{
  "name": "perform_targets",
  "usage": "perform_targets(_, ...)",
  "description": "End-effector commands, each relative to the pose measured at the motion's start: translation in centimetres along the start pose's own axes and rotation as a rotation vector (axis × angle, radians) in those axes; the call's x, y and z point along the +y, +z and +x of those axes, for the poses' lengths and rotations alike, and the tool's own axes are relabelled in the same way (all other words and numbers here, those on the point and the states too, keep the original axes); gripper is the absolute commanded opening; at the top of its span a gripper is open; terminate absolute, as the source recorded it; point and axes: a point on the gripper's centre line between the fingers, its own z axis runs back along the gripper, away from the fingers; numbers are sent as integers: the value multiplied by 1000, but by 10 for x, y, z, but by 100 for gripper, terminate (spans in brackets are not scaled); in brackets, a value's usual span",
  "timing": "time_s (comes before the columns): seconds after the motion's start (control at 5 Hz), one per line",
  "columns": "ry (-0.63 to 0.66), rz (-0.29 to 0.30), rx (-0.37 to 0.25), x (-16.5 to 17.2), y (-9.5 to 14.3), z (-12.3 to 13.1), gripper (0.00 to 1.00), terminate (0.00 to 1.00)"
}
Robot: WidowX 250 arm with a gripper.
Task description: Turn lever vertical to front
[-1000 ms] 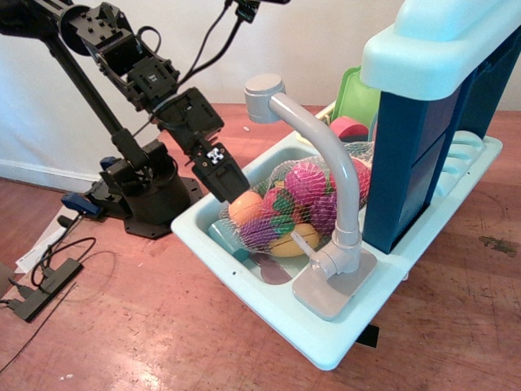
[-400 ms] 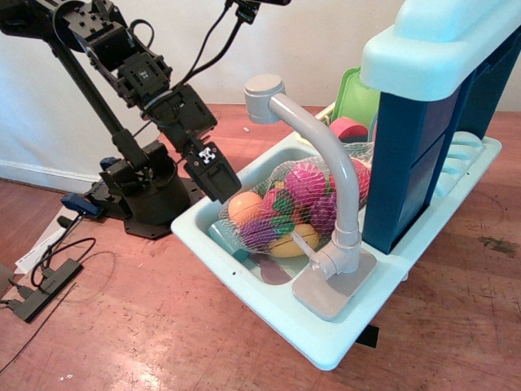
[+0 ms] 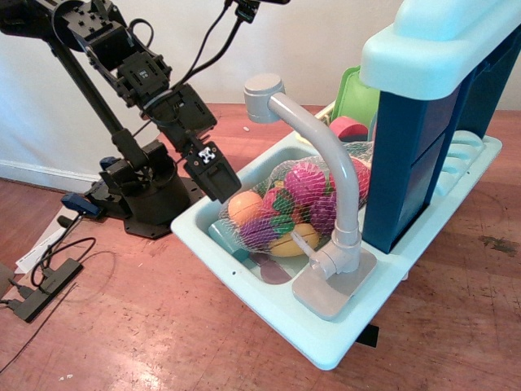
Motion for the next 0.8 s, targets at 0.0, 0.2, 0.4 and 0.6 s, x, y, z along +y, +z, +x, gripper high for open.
perform_targets(0.0,-10,-32,-1,-9,4,1,100,0)
perform_targets(0.2,-10,-32,-1,-9,4,1,100,0)
perform_targets(0.4,-10,-32,-1,-9,4,1,100,0)
perform_targets(0.6,-10,-32,-1,-9,4,1,100,100)
